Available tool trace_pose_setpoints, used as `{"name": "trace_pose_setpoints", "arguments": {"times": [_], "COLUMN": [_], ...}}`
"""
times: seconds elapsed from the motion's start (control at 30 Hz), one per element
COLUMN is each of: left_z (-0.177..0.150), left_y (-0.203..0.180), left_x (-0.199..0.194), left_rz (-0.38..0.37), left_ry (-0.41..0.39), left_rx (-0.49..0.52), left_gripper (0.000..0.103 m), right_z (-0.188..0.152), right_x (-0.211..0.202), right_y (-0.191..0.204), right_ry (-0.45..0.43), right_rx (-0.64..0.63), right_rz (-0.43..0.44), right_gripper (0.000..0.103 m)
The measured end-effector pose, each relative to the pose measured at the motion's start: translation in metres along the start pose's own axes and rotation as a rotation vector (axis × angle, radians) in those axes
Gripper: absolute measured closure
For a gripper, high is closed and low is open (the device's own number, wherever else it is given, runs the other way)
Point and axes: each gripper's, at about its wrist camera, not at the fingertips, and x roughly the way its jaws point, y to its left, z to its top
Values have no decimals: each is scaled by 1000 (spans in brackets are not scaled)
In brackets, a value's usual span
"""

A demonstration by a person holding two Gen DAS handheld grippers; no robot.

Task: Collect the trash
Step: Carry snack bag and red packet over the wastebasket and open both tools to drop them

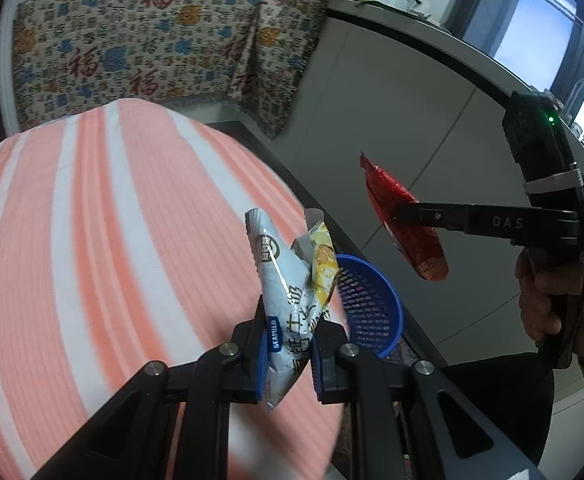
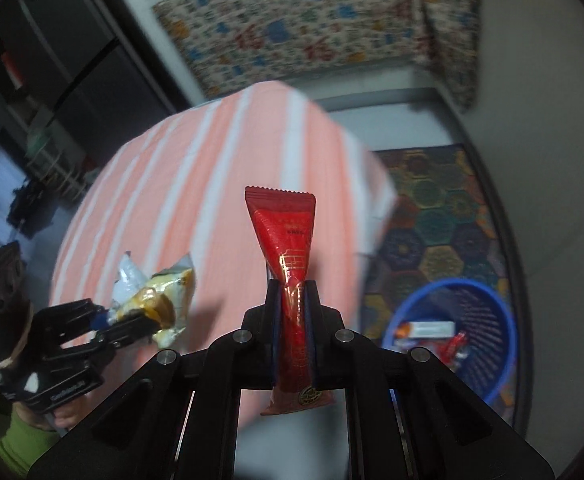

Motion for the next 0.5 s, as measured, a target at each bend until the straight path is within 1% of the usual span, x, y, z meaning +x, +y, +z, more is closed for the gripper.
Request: {"name": "trace_pose_setpoints", "arguments": {"times": [0.13, 0.27, 0.4, 0.5], "left_z": [14, 24, 22, 21], "left_y": [-49, -81, -105, -116], "left_x": [37, 81, 127, 161], "left_rz": [-42, -69, -76, -72], "left_ry": [39, 93, 148, 187], "left_rx": [47, 51, 65, 84], "left_gripper": [86, 86, 86, 86], "right_z": [-16, -34, -49, -59], "right_x": [-7, -5, 6, 18], "right_y": [-57, -111, -154, -178], "right_ry": [1, 6, 26, 51], "right_rx": [87, 181, 267, 316], "right_rz": [-70, -115, -122, -115], "right_gripper": [94, 94, 94, 94]}}
